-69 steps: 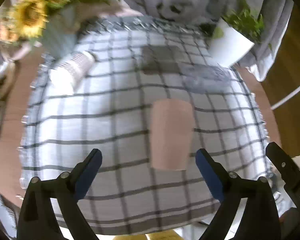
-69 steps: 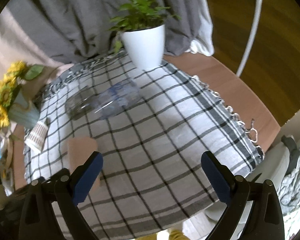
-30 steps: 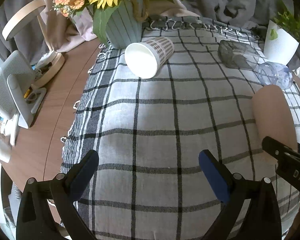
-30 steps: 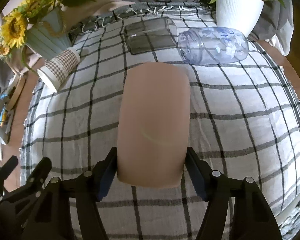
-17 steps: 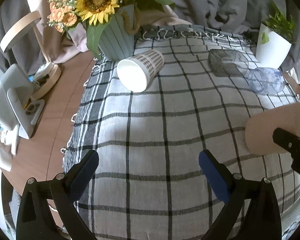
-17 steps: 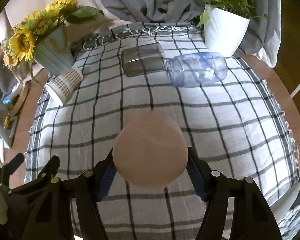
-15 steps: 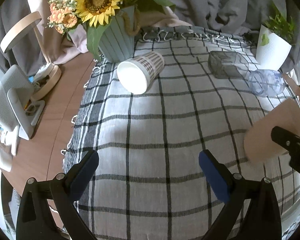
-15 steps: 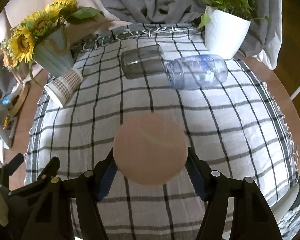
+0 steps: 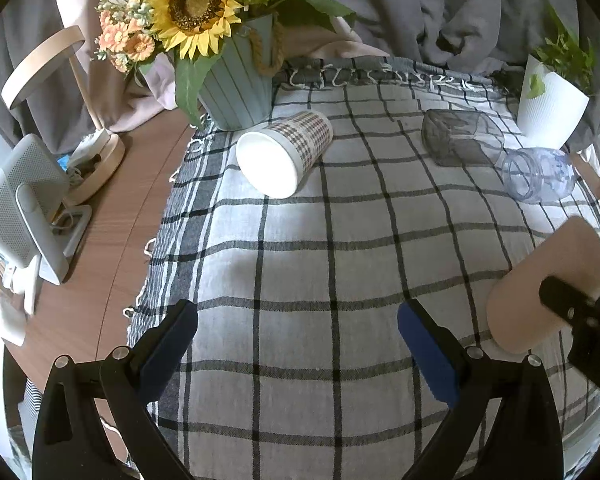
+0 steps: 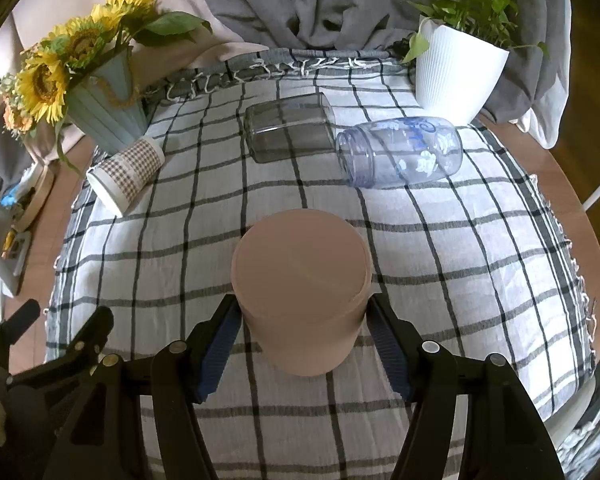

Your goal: Flip cup upside down

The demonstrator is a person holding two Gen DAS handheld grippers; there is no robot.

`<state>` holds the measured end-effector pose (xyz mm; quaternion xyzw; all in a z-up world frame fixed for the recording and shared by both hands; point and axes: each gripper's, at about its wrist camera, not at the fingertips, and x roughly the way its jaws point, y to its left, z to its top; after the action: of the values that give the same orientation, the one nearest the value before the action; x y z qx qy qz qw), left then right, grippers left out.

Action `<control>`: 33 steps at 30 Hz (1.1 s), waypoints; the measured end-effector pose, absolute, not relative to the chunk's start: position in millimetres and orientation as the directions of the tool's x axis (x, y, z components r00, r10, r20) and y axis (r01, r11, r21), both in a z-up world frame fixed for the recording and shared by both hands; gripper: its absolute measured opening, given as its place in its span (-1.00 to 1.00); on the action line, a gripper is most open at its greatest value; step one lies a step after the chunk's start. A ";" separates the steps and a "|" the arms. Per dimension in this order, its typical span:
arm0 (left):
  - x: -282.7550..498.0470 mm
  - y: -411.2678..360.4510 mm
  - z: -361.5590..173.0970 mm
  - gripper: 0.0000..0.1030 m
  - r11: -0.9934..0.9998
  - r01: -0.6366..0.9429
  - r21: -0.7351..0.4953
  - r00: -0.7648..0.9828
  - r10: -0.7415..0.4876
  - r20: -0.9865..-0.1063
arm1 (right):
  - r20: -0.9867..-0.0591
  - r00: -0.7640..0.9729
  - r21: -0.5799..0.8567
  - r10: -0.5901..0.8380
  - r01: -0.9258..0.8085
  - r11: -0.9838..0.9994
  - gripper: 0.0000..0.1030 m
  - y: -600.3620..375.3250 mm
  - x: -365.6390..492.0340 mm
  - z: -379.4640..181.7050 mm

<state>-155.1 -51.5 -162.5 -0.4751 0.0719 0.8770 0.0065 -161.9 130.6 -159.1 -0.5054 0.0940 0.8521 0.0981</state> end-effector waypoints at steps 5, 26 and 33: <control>-154.3 -49.4 -160.6 0.98 -0.990 -0.070 0.120 -0.550 -0.062 -0.833 | -0.883 -0.465 0.061 0.065 -0.251 -0.966 0.25 128.7 -156.5 -162.4; -119.6 -49.1 -141.3 0.98 -0.990 0.010 0.138 -0.543 -0.121 -0.831 | -0.869 -0.494 0.090 0.028 -0.214 -0.973 0.67 136.9 -137.2 -145.7; -74.3 -33.3 -97.2 0.98 -0.994 0.001 0.106 -0.608 -0.085 -0.789 | -0.815 -0.577 0.094 0.059 -0.233 -0.968 0.76 153.6 -84.2 -98.3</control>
<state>-74.3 -33.3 -97.2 -0.4419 0.0474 0.8955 -0.0241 -84.2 153.6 -98.3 -0.4526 0.0960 0.8827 0.0829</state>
